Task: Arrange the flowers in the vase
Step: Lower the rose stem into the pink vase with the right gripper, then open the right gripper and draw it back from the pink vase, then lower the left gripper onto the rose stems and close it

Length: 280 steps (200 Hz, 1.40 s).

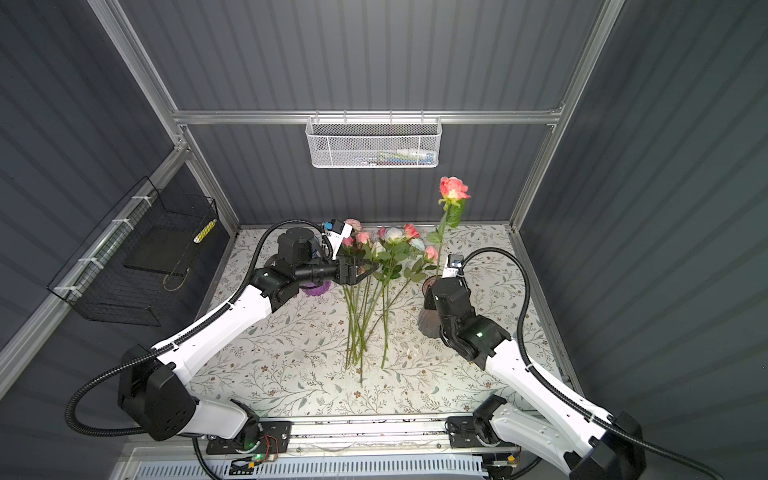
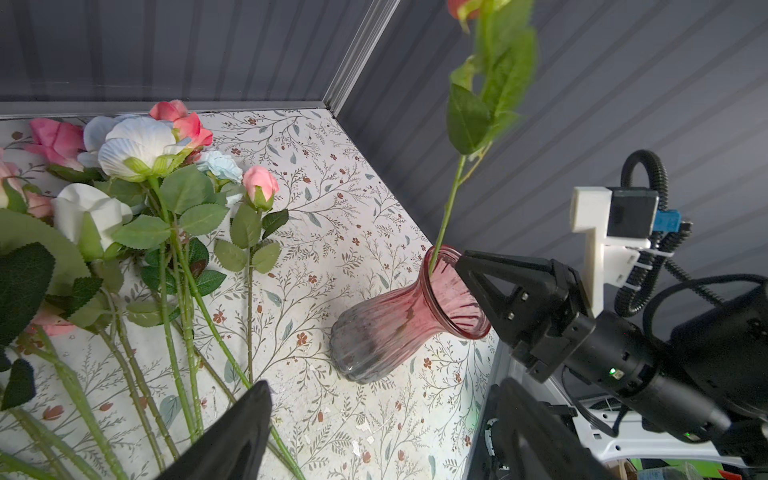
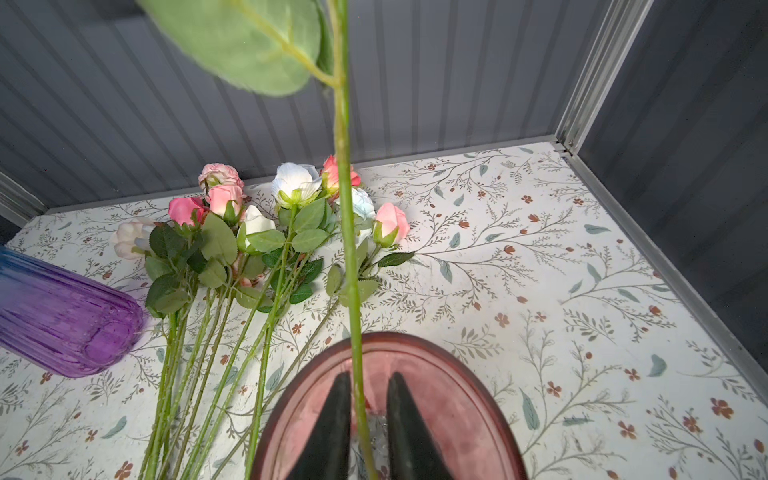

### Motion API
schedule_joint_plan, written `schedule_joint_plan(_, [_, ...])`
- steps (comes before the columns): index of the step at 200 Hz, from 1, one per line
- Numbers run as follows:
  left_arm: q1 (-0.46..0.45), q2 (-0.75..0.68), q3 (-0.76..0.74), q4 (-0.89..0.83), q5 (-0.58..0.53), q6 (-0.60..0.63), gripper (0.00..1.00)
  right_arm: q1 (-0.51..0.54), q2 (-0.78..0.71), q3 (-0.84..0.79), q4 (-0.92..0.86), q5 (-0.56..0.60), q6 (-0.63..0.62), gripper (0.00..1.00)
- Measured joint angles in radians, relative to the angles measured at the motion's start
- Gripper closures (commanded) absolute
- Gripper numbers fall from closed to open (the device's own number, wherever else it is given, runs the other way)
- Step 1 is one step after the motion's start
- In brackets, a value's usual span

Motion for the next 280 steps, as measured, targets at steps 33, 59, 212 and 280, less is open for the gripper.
schedule_joint_plan(33, [0.000,0.000,0.000,0.000,-0.010,0.003,0.14,0.014,-0.035,-0.006,-0.022,0.008,0.008,0.73])
schedule_joint_plan(59, [-0.002,0.000,0.000,-0.002,-0.016,0.007,0.14,0.025,-0.072,-0.006,-0.028,0.016,0.008,0.72])
schedule_joint_plan(212, [-0.133,0.427,0.258,-0.297,-0.484,0.017,0.60,-0.077,-0.257,0.088,-0.376,0.042,0.185,0.32])
schedule_joint_plan(280, [-0.194,0.636,0.374,-0.362,-0.554,-0.050,0.53,-0.186,-0.345,-0.061,-0.437,-0.036,0.297,0.32])
